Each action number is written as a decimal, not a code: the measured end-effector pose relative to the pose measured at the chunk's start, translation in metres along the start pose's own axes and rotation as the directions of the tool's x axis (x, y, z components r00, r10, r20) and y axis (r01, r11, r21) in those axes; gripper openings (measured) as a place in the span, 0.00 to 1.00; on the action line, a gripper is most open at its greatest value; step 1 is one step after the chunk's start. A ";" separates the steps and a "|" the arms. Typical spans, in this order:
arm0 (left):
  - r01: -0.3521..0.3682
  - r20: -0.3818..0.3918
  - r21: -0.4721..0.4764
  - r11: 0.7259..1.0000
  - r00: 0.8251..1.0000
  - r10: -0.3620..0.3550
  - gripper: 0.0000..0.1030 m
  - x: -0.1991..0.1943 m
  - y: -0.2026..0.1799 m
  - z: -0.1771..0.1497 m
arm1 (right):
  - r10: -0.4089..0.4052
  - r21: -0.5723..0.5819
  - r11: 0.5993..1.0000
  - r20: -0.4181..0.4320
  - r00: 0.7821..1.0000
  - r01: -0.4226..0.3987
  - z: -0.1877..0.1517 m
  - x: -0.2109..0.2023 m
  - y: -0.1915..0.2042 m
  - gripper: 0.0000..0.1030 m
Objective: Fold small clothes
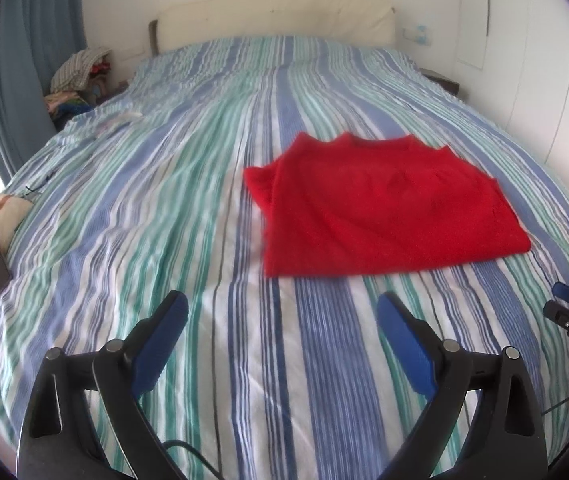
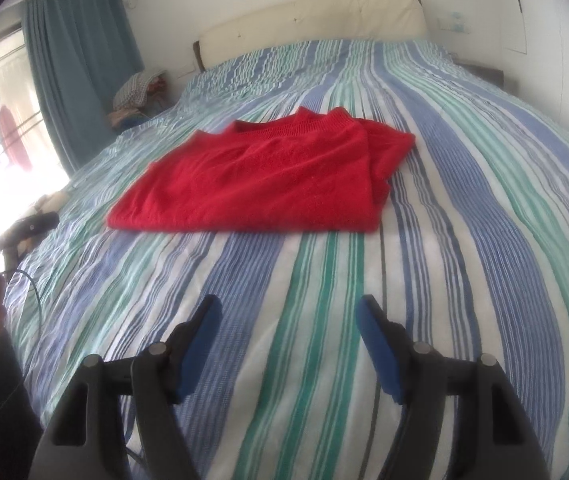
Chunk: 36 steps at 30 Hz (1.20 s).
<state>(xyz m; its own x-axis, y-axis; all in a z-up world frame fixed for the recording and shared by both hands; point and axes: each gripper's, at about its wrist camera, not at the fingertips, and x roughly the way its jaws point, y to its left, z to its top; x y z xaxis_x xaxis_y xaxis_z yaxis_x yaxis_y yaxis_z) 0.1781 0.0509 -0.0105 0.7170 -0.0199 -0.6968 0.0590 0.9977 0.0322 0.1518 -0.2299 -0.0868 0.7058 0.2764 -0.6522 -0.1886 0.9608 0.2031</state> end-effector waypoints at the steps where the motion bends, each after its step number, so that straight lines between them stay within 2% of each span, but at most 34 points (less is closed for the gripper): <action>1: -0.004 0.001 0.002 1.000 1.000 0.004 0.95 0.000 0.000 -0.003 | -0.006 -0.010 1.000 0.013 1.000 0.006 -0.001 -0.002 0.002 0.69; 4: -0.038 -0.007 0.008 0.999 0.999 0.038 0.95 0.007 0.001 -0.016 | -0.037 -0.046 0.998 0.053 0.998 0.039 -0.007 -0.005 0.009 0.70; 7: -0.046 -0.040 -0.009 0.999 0.998 0.046 0.95 0.024 0.009 -0.035 | -0.050 -0.037 0.998 0.051 0.997 0.051 -0.006 -0.005 0.010 0.70; 11: -0.038 -0.089 -0.029 0.999 0.995 0.035 0.95 0.046 0.016 -0.055 | -0.052 -0.006 0.999 0.053 0.997 0.052 0.023 0.000 -0.003 0.70; 13: -0.026 -0.094 -0.029 0.999 0.995 0.023 0.95 0.047 0.015 -0.054 | -0.058 0.045 0.997 0.059 0.997 0.056 0.044 0.006 -0.018 0.71; 16: -0.022 -0.045 -0.003 1.000 0.999 0.021 0.95 0.039 0.010 -0.048 | -0.039 0.126 0.991 0.054 0.998 0.032 0.072 0.024 -0.041 0.74; 20: -0.021 -0.040 0.011 1.000 0.999 0.022 0.95 0.038 0.006 -0.045 | -0.028 0.238 0.971 0.000 1.000 0.027 0.100 0.068 -0.075 0.74; 26: -0.044 -0.068 0.013 0.999 0.997 0.045 0.95 0.043 0.010 -0.045 | 0.023 0.395 0.919 -0.043 0.999 -0.004 0.114 0.127 -0.111 0.73; 27: -0.046 -0.073 0.005 0.999 0.996 0.046 0.95 0.044 0.013 -0.044 | 0.050 0.401 0.916 -0.040 0.998 -0.030 0.114 0.134 -0.110 0.66; 28: -0.043 -0.079 -0.008 0.999 0.996 0.042 0.95 0.044 0.015 -0.044 | 0.088 0.398 0.915 -0.041 0.995 -0.065 0.115 0.140 -0.108 0.38; 30: -0.029 -0.089 -0.046 0.999 0.996 0.025 0.95 0.043 0.024 -0.042 | 0.122 0.386 0.919 -0.083 0.989 -0.081 0.119 0.151 -0.101 0.13; 33: -0.016 -0.094 -0.109 0.994 0.996 0.006 0.95 0.039 0.039 -0.039 | 0.061 0.320 0.947 -0.082 0.995 -0.031 0.138 0.139 -0.081 0.11; 36: -0.017 -0.093 -0.156 0.988 0.996 0.002 0.95 0.033 0.053 -0.037 | 0.084 0.259 0.963 -0.039 0.996 -0.072 0.172 0.119 -0.045 0.11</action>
<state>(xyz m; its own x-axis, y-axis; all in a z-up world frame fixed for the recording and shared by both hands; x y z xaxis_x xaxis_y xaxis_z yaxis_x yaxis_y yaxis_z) 0.1789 0.1053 -0.0587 0.6497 -0.0114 -0.7601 -0.0625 0.9957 -0.0684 0.3616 -0.2434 -0.0482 0.6604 0.3572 -0.6606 -0.0552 0.9004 0.4316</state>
